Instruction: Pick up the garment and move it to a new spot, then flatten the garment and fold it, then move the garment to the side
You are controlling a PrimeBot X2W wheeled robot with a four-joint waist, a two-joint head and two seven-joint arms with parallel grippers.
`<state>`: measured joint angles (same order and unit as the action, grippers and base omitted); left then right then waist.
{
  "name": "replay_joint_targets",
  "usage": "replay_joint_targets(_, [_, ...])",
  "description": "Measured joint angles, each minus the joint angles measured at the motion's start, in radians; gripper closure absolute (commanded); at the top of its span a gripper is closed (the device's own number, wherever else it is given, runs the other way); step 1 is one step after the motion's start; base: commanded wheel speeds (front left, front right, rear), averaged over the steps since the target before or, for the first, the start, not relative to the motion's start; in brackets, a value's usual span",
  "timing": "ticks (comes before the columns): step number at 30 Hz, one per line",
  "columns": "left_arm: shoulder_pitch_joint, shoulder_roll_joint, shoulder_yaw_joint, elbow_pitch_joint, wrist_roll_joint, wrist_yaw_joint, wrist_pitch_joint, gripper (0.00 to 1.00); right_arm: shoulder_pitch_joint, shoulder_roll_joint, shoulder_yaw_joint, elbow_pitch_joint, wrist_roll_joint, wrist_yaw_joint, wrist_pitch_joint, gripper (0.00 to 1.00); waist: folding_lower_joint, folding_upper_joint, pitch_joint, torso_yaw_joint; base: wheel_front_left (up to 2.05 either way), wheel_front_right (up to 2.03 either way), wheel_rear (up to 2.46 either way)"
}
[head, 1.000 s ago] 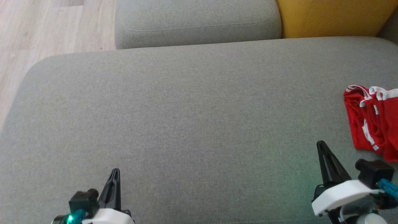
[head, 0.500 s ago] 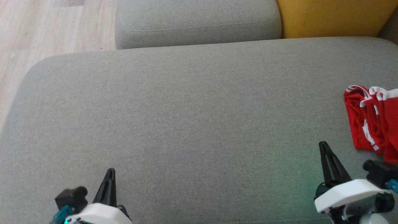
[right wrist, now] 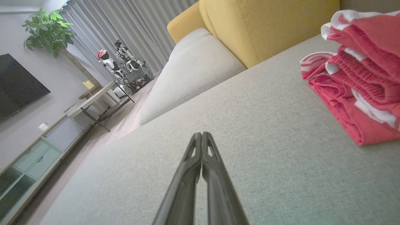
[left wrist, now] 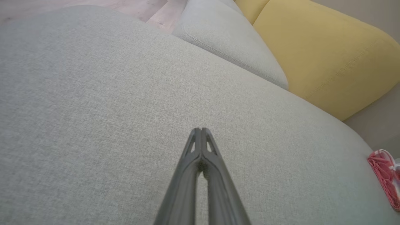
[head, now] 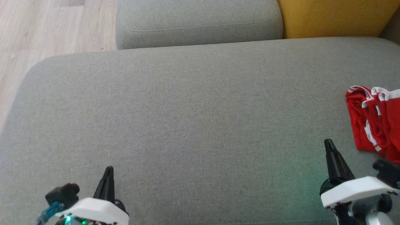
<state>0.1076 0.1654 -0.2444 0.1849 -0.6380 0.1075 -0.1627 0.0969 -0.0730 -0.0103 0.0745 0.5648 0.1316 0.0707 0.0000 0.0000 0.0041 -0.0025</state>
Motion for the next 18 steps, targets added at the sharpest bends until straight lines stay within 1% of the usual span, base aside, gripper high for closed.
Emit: replay_joint_targets(18, [-0.035, -0.016, 0.057, 0.014, -0.212, -0.046, 0.048, 1.00, -0.031, 0.000, -0.018, 0.040, 0.224, 0.000, 0.000, 1.00, 0.0000, 0.0000, 0.000, 0.000, 0.00, 0.00, 0.00])
